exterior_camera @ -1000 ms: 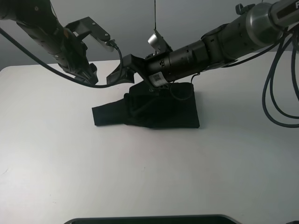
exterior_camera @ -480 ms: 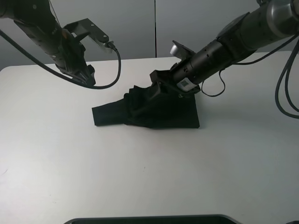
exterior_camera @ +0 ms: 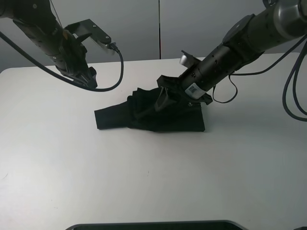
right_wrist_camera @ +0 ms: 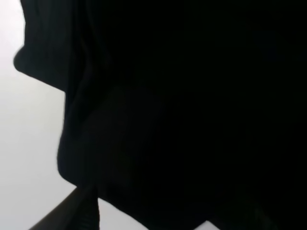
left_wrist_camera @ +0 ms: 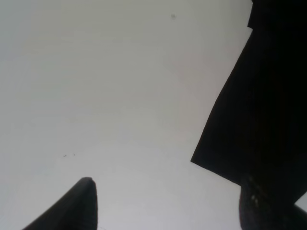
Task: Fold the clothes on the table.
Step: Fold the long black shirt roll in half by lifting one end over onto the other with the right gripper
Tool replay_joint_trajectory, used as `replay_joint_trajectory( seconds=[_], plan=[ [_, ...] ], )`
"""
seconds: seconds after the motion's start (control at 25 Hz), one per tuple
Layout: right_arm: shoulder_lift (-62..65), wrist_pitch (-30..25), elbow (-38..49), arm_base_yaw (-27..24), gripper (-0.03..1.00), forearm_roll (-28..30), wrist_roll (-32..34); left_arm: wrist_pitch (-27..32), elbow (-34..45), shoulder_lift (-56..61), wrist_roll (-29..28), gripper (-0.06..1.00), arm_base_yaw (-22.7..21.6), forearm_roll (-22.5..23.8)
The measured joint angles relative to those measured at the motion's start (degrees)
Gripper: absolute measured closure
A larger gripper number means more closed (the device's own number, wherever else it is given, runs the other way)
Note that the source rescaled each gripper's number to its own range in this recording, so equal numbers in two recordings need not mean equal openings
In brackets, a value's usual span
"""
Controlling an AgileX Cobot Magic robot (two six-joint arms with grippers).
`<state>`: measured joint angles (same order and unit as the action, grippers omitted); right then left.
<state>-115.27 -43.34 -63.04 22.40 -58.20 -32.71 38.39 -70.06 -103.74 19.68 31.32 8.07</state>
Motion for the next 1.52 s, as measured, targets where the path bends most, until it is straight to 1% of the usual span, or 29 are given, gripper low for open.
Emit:
replay_joint_trajectory(
  seconds=[0.12, 0.2, 0.24, 0.32, 0.44, 0.48, 0.56, 0.68, 0.8, 0.88, 0.96, 1.0, 1.08, 1.12, 1.16, 1.2, 1.24, 1.32, 1.44, 1.52],
  plan=[
    [-1.5, 0.0, 0.0, 1.9, 0.39, -9.1, -5.7, 0.1, 0.0, 0.6, 0.0, 0.14, 0.0, 0.2],
    [-2.8, 0.0, 0.0, 3.9, 0.46, -14.1, -9.2, 0.5, 0.0, 1.8, 0.2, 0.14, 0.0, 1.3],
    [-3.5, 0.0, 0.0, 4.8, 0.51, -16.4, -11.0, 0.6, 0.0, 2.6, 0.2, 0.14, 0.0, 1.9],
    [-4.6, 0.1, 0.0, 6.4, 0.67, -20.5, -15.3, 0.7, 0.0, 4.9, 0.2, 0.14, 0.0, 2.8],
    [-5.0, -0.2, -0.1, 7.7, 0.89, -28.2, -23.9, 0.7, 0.0, 9.4, 0.2, 0.14, 0.0, 3.3],
    [-5.0, -0.5, -0.7, 7.9, 0.93, -29.6, -25.5, 0.8, 0.0, 10.8, 0.1, 0.14, 0.0, 3.4],
    [-5.1, -0.8, -2.2, 8.7, 0.94, -30.8, -27.1, 0.8, 0.0, 14.4, -0.7, 0.14, 0.0, 3.5],
    [-5.1, -0.8, -4.2, 10.7, 0.94, -31.0, -27.5, 0.8, 0.0, 19.6, -1.3, 0.14, 0.0, 3.6],
    [-5.1, 0.4, -5.0, 13.3, 0.94, -30.9, -27.6, 0.9, 0.0, 24.9, -1.5, 0.14, 0.0, 3.6],
    [-5.4, 1.0, -5.0, 15.1, 0.9, -30.1, -27.7, 0.9, 0.0, 28.4, -1.6, 0.14, 0.0, 3.6],
    [-5.8, 0.6, -5.0, 16.5, 0.76, -29.1, -27.7, 1.0, 0.0, 30.9, -1.6, 0.14, 0.0, 3.6],
    [-5.9, -0.4, -5.0, 17.2, 0.65, -28.8, -27.7, 1.0, 0.0, 32.0, -1.7, 0.14, 0.0, 3.6],
    [-6.3, -2.7, -5.1, 18.1, 0.38, -27.6, -28.1, 1.0, 0.0, 33.7, -2.1, 0.14, 0.0, 3.6],
    [-6.3, -3.9, -5.1, 18.4, 0.23, -27.5, -28.3, 1.0, 0.0, 34.5, -2.2, 0.14, 0.0, 3.6],
    [-6.4, -4.8, -5.1, 18.5, 0.11, -27.0, -28.5, 1.0, 0.0, 35.0, -2.4, 0.14, 0.0, 3.6],
    [-6.4, -5.1, -5.2, 18.6, 0.03, -26.6, -28.4, 1.0, 0.0, 35.7, -2.5, 0.14, 0.0, 3.6],
    [-6.4, -5.2, -5.2, 18.6, 0.0, -26.3, -28.4, 1.2, 0.0, 36.2, -2.5, 0.14, 0.0, 3.6],
    [-6.3, -5.3, -5.2, 18.1, -0.01, -26.1, -28.4, 1.5, 0.0, 37.4, -2.6, 0.14, 0.0, 3.8],
    [-5.5, -4.9, -5.2, 16.5, 0.02, -25.7, -28.4, 2.9, 0.0, 39.2, -2.7, 0.14, 0.0, 5.8],
    [-4.7, -2.9, -5.2, 16.0, 0.05, -25.3, -28.4, 4.0, 0.0, 40.3, -3.4, 0.14, 0.0, 7.2]
  ],
)
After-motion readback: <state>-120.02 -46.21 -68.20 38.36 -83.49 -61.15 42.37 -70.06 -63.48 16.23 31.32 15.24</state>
